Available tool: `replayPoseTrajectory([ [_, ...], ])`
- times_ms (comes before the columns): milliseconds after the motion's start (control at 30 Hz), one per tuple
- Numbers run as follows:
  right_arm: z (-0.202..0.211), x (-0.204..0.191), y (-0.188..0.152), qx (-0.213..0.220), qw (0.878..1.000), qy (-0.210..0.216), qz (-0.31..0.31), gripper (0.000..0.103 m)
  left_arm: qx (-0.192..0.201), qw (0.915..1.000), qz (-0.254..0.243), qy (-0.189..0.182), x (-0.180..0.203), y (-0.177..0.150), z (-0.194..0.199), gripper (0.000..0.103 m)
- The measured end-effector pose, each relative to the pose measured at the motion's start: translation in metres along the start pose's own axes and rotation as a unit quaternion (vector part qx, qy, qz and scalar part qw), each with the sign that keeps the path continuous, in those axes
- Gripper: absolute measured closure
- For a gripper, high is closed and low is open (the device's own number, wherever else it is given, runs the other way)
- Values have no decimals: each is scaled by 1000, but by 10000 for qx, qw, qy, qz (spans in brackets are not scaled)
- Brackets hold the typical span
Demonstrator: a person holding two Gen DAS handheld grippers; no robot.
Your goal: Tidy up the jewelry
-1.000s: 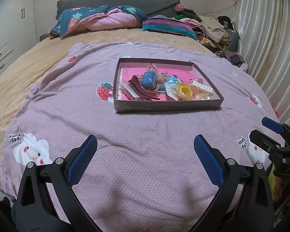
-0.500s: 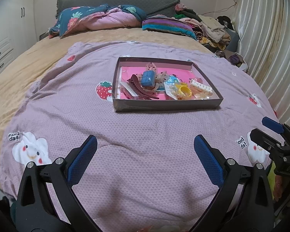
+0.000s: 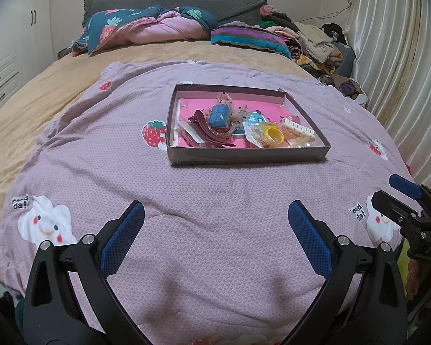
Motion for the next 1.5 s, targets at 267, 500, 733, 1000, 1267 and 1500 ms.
replayPoseTrajectory([
  [267, 1, 0, -1, 2, 10000, -12, -11, 6, -12, 10000, -1, 0, 0, 0, 0, 9],
  [500, 1, 0, -1, 2, 10000, -13, -10, 6, -16, 10000, 8, 11, 0, 0, -1, 9],
  [733, 2, 2, -1, -10, 10000, -14, -12, 6, -14, 10000, -6, 11, 0, 1, -1, 9],
  [1000, 2, 1, -1, -11, 10000, -9, -10, 6, -19, 10000, 0, 0, 0, 1, -1, 9],
  [1267, 3, 3, -1, -5, 10000, -29, -13, 6, -43, 10000, 3, 44, -1, 0, -1, 9],
  [1500, 4, 5, -1, 12, 10000, -49, 12, 6, -105, 9999, 13, 54, -4, -1, -5, 9],
])
Point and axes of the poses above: each gripper's, at about its wrist camera, not at the fingertips, and z roughly against the way its jaws point, x to its right, y to its top, the point moved 4 cm from there along -z, roughly the way its jaws point, and after that the axes turned 12 degrees about -y, right-handed, at the moved point
